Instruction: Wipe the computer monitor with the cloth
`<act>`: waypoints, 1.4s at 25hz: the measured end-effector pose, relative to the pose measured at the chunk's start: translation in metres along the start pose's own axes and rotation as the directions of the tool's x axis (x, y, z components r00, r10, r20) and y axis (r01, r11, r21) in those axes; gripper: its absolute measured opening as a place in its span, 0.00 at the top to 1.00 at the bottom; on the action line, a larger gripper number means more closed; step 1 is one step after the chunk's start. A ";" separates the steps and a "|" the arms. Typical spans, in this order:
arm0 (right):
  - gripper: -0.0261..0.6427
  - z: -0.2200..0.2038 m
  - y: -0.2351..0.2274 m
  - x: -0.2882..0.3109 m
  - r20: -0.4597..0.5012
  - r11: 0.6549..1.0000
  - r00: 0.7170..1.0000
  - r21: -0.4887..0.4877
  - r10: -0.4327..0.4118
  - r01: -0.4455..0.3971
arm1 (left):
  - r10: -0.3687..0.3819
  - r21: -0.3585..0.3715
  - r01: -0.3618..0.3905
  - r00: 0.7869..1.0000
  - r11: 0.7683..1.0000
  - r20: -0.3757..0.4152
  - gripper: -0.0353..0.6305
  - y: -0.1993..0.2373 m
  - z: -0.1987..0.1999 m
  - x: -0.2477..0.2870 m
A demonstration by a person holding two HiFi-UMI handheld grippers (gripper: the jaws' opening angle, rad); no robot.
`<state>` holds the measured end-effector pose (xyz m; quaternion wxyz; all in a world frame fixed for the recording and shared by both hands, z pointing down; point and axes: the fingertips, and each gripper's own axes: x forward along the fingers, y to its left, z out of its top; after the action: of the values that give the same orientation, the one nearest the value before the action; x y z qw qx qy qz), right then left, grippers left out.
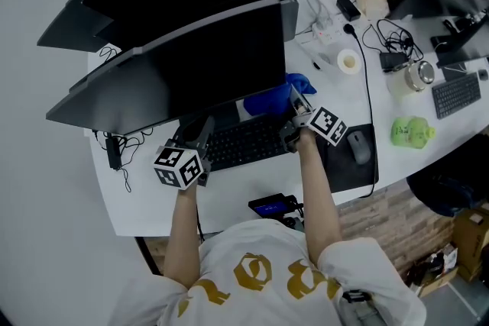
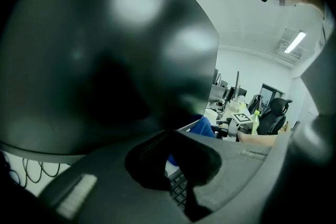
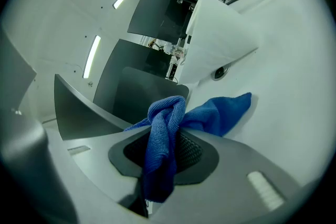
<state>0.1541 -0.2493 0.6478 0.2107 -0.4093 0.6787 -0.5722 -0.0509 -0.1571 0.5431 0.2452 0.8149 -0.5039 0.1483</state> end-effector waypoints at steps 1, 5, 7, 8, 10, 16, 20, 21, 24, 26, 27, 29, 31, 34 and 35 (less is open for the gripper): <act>0.78 0.000 -0.001 0.000 0.004 1.000 1.000 0.014 -0.001 0.001 | 0.000 0.000 0.000 1.000 1.000 -0.001 0.95 0.001 -0.001 -0.001; 0.78 -0.004 -0.001 0.001 0.034 0.998 0.999 0.069 0.000 -0.002 | 0.005 -0.015 -0.006 1.000 1.000 -0.007 0.95 0.005 -0.006 -0.005; 0.78 -0.006 -0.002 0.001 0.037 0.997 0.999 0.080 0.006 -0.009 | 0.005 -0.017 -0.005 1.000 1.000 -0.012 0.95 0.006 -0.009 -0.005; 0.78 -0.006 -0.002 0.002 0.035 0.997 0.999 0.083 0.006 -0.009 | 0.005 -0.017 -0.005 1.000 1.000 -0.015 0.95 0.006 -0.010 -0.005; 0.78 -0.009 -0.004 0.004 0.027 0.997 1.000 0.081 -0.001 -0.002 | 0.004 -0.019 -0.005 1.000 1.000 -0.020 0.95 0.006 -0.012 -0.005; 0.78 -0.023 -0.003 0.008 -0.006 0.998 1.000 0.066 0.007 -0.007 | 0.004 -0.024 -0.005 1.000 1.000 -0.026 0.95 0.006 -0.016 -0.007; 0.78 -0.042 0.009 0.018 -0.071 0.999 0.997 0.028 0.036 -0.035 | 0.019 -0.029 -0.020 1.000 0.999 -0.019 0.95 0.011 -0.016 -0.010; 0.78 -0.046 0.010 0.019 -0.076 0.998 0.996 0.040 0.043 -0.040 | 0.021 -0.032 -0.022 1.000 0.999 -0.016 0.95 0.012 -0.015 -0.011; 0.78 -0.053 0.012 0.023 -0.089 0.997 0.994 0.060 0.057 -0.051 | 0.033 -0.039 -0.033 0.999 0.999 -0.008 0.95 0.016 -0.015 -0.015; 0.78 -0.058 0.015 0.025 -0.105 0.997 0.993 0.047 0.059 -0.055 | 0.044 -0.047 -0.044 0.999 0.998 -0.002 0.95 0.020 -0.015 -0.018; 0.78 -0.059 0.017 0.025 -0.109 0.998 0.992 0.038 0.060 -0.057 | 0.049 -0.053 -0.049 0.999 0.997 0.001 0.95 0.021 -0.016 -0.019; 0.78 -0.062 0.019 0.027 -0.111 0.998 0.992 0.018 0.064 -0.062 | 0.057 -0.062 -0.056 0.998 0.996 0.007 0.95 0.025 -0.016 -0.021; 0.78 -0.067 0.021 0.029 -0.118 0.998 0.991 0.004 0.068 -0.068 | 0.062 -0.071 -0.061 0.998 0.996 0.015 0.95 0.028 -0.017 -0.026; 0.78 -0.077 0.023 0.032 -0.130 0.997 0.989 0.020 0.076 -0.074 | 0.060 -0.086 -0.058 0.998 0.995 0.026 0.95 0.031 -0.020 -0.032; 0.78 -0.079 0.025 0.033 -0.130 0.997 0.988 0.029 0.078 -0.075 | 0.057 -0.088 -0.055 0.998 0.995 0.028 0.95 0.032 -0.021 -0.033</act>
<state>0.0677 -0.2275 0.6508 0.1924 -0.3418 0.6994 -0.5974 -0.0945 -0.1325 0.5523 0.2686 0.7910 -0.5363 0.1205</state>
